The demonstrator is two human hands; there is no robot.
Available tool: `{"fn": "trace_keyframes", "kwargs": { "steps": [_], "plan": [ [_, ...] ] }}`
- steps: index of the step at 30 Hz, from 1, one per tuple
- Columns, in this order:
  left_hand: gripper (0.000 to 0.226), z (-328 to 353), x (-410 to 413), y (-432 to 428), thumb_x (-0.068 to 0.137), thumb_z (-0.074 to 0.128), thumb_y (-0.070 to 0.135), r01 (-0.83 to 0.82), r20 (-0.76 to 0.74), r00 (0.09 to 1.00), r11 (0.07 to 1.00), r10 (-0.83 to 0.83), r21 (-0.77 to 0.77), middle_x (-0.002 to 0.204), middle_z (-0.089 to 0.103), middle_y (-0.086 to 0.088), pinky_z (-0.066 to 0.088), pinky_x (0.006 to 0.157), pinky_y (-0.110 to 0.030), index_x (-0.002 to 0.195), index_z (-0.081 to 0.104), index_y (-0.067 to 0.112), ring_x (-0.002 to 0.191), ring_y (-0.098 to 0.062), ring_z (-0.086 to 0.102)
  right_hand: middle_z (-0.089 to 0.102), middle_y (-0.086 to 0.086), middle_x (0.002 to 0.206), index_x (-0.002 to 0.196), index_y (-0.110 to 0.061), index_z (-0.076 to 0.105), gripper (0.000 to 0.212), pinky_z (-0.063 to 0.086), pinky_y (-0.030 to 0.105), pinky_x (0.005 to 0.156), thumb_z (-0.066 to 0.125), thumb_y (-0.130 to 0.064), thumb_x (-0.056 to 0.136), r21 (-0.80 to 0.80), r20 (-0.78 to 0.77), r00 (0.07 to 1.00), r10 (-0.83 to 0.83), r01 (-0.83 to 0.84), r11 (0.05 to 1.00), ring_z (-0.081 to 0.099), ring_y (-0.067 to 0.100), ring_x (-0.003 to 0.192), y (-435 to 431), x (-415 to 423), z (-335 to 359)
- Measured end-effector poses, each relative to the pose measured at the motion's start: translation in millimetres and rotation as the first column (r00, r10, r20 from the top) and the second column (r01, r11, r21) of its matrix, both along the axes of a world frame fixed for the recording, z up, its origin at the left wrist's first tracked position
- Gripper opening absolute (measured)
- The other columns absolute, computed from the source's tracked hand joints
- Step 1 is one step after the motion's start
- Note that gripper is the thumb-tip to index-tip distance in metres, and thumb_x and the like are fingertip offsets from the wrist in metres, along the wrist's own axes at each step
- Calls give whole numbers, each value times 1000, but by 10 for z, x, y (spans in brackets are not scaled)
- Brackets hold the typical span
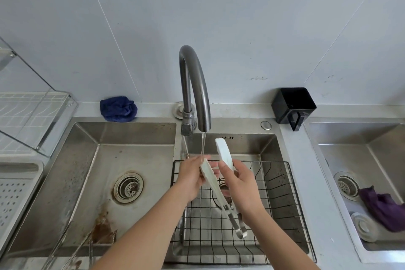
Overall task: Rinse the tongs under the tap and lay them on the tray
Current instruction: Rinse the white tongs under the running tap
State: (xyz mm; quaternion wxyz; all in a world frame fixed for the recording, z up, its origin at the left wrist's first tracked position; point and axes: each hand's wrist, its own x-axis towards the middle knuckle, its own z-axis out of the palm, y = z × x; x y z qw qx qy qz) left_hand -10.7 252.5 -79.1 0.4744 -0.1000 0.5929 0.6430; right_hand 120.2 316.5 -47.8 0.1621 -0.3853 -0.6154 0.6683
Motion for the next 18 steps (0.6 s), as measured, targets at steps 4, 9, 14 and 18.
{"fn": "trace_keyframes", "kwargs": {
  "steps": [4,9,14,18],
  "plan": [
    [29,-12,-23,-72,102,50,12,-60,146,988,995,47,80,81,77,-23,60,55,-34,115,68,-7,62,-32,75,59,-24,56,95,-37,73,15,65,52,72,64,-49,97,7,1,1000,1,-1,1000,59,-4,57,6,1,-48],
    [29,-86,-13,-124,100,49,9,-87,200,978,992,67,94,90,77,-26,63,60,-38,115,68,-6,67,-33,76,60,-23,56,94,-33,74,18,65,54,72,65,-49,96,-6,24,999,23,-23,1000,60,-3,56,2,5,-48],
    [25,-85,73,-30,99,46,-1,-10,2,1000,995,10,-102,89,76,-23,59,58,-35,111,68,-3,71,-34,74,71,-1,67,91,-30,71,36,65,50,68,67,-65,86,32,80,992,96,-98,995,71,19,62,-24,1,-63],
    [23,-66,121,113,96,54,3,-97,-98,992,984,83,-152,72,68,-13,47,49,-26,77,65,8,61,-28,64,54,-17,54,75,-41,64,23,40,23,52,64,-62,86,134,121,989,88,-104,986,46,2,49,-154,-24,-160]
  ]
}}
